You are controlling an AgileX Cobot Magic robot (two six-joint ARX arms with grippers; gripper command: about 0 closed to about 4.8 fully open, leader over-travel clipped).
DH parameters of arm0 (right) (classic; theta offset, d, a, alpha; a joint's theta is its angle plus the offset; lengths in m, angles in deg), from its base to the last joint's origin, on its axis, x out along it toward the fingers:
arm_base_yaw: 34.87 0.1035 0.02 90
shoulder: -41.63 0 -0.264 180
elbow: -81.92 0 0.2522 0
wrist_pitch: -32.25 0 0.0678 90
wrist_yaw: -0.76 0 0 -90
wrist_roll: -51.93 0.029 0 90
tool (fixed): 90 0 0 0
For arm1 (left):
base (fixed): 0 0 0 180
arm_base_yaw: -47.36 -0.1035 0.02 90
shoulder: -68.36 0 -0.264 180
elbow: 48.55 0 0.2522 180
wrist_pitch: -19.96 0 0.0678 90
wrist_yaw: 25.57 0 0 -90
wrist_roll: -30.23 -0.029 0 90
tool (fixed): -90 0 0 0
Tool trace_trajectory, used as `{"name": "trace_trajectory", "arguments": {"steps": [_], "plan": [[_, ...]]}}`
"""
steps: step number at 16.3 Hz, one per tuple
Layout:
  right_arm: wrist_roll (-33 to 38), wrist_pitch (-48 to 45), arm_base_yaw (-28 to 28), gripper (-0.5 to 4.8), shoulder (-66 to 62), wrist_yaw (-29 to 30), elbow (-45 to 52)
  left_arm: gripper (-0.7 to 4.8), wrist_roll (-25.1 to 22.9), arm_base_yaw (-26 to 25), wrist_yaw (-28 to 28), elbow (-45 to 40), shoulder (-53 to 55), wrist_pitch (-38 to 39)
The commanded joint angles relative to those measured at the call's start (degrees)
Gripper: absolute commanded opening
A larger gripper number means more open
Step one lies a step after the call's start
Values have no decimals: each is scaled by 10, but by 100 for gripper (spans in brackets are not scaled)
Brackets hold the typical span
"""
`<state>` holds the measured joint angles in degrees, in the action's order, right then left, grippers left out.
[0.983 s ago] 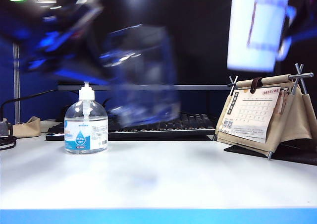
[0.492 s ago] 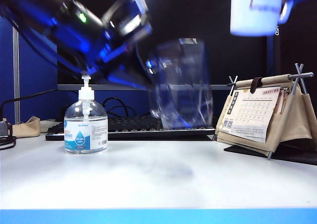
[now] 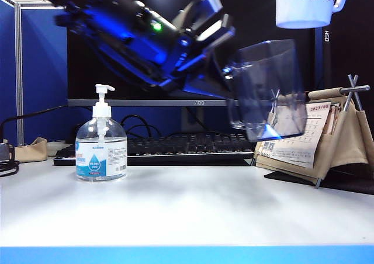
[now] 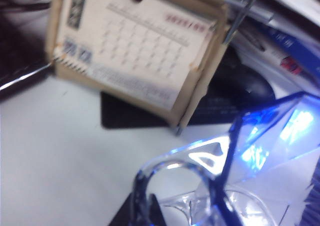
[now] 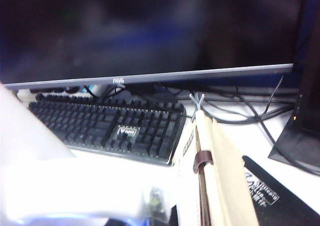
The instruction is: Swap the positions of the transparent plastic cup and the white ceramic cup.
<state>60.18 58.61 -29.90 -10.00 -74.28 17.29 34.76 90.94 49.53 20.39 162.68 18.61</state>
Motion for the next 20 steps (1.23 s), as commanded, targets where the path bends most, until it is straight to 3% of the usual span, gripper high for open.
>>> {"name": "trace_trajectory", "arguments": {"steps": [1,9,20], "plan": [[5,-34,1,-7,5,3,-7,-6,4,4,-11,14,40,-12],[5,-34,1,-7,5,4,-7,-6,21,13,-19,47,99,-34],[5,-34,1,-7,-2,4,-7,-6,-14,34,10,71,137,-12]]}}
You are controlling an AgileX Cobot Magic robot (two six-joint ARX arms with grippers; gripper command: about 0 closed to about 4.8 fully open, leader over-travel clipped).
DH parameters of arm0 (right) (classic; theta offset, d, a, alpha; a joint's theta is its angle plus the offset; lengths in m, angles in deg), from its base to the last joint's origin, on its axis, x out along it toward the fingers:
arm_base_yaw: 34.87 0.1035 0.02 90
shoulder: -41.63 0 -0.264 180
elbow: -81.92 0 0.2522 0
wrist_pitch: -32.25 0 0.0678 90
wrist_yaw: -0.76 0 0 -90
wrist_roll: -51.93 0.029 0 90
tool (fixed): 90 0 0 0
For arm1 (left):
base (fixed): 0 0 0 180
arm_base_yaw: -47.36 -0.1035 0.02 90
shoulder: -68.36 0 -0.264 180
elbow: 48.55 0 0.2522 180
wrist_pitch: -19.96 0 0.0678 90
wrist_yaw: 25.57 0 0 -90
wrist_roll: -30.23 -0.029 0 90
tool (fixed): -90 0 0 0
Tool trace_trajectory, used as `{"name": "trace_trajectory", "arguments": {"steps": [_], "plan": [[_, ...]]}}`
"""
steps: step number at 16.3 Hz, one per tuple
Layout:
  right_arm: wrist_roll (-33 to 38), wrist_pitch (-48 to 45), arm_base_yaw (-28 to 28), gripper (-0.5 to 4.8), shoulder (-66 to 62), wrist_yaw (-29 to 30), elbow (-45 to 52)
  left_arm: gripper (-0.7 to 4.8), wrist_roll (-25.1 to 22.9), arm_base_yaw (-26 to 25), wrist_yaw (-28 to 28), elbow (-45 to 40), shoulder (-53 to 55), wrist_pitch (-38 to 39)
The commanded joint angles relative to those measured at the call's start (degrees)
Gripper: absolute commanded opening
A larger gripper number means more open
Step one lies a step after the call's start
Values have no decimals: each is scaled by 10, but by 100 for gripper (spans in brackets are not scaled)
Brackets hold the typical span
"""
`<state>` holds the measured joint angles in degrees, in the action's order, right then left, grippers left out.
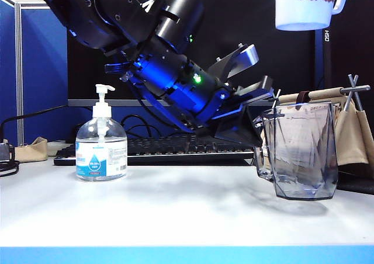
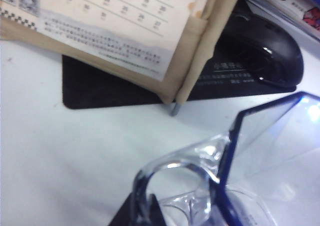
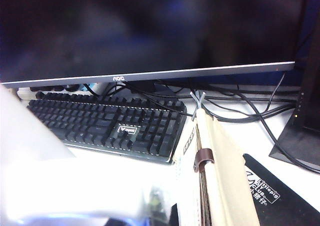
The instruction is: Swap the positions of the transparent plastic cup and the white ceramic cup.
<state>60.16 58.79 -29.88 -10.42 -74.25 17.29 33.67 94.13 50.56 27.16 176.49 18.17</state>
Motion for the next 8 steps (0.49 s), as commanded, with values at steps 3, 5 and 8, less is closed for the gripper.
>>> {"name": "trace_trajectory", "arguments": {"steps": [3,5,8], "plan": [[5,-36,1,-7,2,6,-7,-6,-7,2,2,3,-1,-8],[5,-36,1,-7,2,6,-7,-5,-7,2,1,3,-1,-8],[5,-36,1,-7,2,6,-7,21,-6,2,1,3,-1,-8]]}}
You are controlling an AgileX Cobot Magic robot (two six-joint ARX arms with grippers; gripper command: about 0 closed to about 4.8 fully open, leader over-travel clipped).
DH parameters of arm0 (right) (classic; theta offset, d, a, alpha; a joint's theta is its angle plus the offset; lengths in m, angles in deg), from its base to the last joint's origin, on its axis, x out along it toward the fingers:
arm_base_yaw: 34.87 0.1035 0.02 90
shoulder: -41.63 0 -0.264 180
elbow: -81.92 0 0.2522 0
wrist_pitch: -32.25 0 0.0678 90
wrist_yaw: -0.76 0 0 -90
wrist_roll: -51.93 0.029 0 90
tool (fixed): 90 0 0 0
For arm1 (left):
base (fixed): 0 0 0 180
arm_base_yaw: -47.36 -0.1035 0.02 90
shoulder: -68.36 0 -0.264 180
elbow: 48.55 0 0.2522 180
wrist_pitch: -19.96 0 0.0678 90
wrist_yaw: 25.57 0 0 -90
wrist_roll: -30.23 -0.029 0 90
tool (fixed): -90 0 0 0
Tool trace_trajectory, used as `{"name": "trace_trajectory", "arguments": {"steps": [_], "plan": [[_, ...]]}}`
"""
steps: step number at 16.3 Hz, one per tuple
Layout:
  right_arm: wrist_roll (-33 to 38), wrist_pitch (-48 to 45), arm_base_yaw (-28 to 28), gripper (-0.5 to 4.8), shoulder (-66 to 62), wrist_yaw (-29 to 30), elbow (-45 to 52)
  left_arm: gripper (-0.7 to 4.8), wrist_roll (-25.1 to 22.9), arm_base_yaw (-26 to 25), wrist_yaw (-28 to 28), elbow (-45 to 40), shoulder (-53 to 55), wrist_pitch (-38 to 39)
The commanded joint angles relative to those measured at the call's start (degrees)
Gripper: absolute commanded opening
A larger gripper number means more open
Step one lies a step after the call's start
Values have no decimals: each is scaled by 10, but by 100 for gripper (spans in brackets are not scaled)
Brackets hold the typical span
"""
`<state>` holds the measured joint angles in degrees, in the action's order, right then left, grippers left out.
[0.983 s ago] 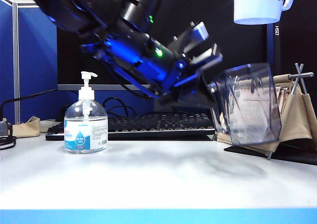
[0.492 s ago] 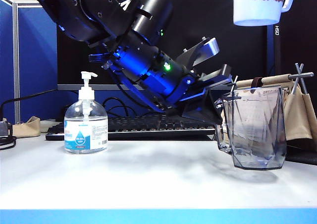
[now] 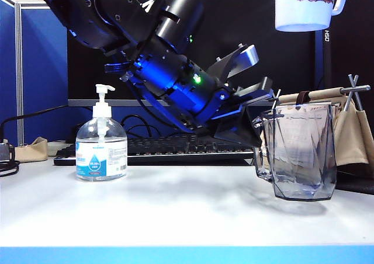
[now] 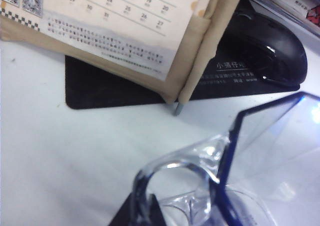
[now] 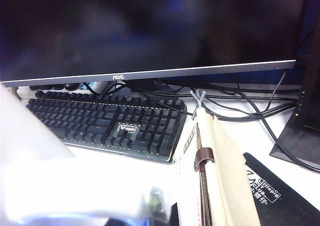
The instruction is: Swap the positions of the transparent plastic cup and the white ceramic cup.
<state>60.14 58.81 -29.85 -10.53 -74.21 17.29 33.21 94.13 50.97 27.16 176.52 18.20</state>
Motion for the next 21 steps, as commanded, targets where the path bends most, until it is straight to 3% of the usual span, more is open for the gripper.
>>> {"name": "trace_trajectory", "arguments": {"steps": [1,4,6,13,17,21], "plan": [[5,-37,0,-7,3,6,-7,30,0,2,-3,3,-1,-8],[5,-41,0,-7,3,11,-7,31,1,2,-7,3,-1,-7],[5,-41,0,-7,3,16,-7,93,1,2,-7,3,2,3],[5,-41,0,-7,3,16,-7,95,11,0,-7,3,12,32],[5,-41,0,-7,3,16,-7,130,4,-4,23,3,12,76],[8,-40,1,-7,3,36,-7,129,18,-52,38,3,-30,110]]}}
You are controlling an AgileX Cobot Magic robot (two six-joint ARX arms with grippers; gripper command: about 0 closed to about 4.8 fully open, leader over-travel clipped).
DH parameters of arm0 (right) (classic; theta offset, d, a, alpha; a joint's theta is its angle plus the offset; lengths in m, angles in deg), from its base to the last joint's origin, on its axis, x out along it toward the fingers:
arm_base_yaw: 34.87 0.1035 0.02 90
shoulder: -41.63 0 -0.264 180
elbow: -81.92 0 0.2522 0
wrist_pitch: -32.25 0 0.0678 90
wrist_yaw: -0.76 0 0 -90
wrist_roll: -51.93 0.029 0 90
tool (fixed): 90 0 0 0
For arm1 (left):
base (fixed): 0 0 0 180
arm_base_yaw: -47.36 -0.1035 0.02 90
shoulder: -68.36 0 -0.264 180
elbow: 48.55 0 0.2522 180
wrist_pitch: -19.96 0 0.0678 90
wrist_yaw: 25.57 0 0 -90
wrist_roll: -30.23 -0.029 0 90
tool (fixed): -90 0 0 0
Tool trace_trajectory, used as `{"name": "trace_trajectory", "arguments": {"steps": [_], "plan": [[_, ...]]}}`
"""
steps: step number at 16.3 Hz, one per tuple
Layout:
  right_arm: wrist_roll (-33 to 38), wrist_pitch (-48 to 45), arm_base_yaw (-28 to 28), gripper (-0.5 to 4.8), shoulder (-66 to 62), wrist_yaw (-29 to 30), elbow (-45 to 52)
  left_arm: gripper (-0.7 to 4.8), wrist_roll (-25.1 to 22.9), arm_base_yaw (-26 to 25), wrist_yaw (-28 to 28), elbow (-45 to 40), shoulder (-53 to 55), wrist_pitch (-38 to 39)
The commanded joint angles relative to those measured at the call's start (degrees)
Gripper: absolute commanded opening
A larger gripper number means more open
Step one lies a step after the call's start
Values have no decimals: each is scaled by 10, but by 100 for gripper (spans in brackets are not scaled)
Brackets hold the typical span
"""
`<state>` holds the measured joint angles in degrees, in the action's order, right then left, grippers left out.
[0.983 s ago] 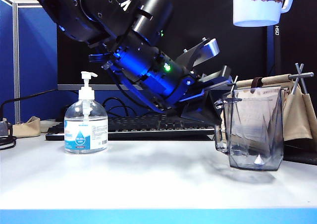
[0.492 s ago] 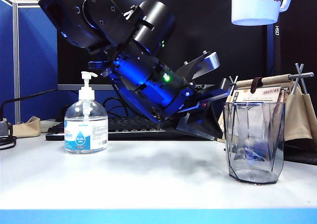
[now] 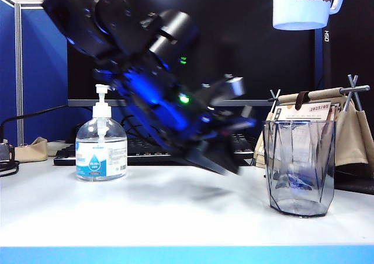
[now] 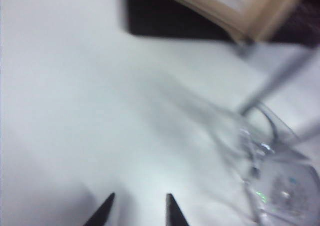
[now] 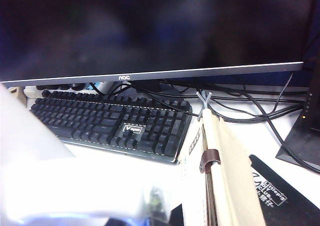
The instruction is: Swap the positions of the transparent plastic cup and the white ceramic cup.
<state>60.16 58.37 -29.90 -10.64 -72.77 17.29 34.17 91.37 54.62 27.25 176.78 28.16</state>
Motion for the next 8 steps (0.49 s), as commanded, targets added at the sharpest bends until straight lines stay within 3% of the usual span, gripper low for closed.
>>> {"name": "trace_trajectory", "arguments": {"steps": [1,5,8], "plan": [[8,-35,3,-7,4,25,-7,129,10,-52,12,1,-60,34],[13,-30,53,-7,-4,32,-7,116,-9,-145,6,-8,-165,102],[22,-32,120,-7,-33,26,-7,115,-23,-161,34,-45,-269,104]]}}
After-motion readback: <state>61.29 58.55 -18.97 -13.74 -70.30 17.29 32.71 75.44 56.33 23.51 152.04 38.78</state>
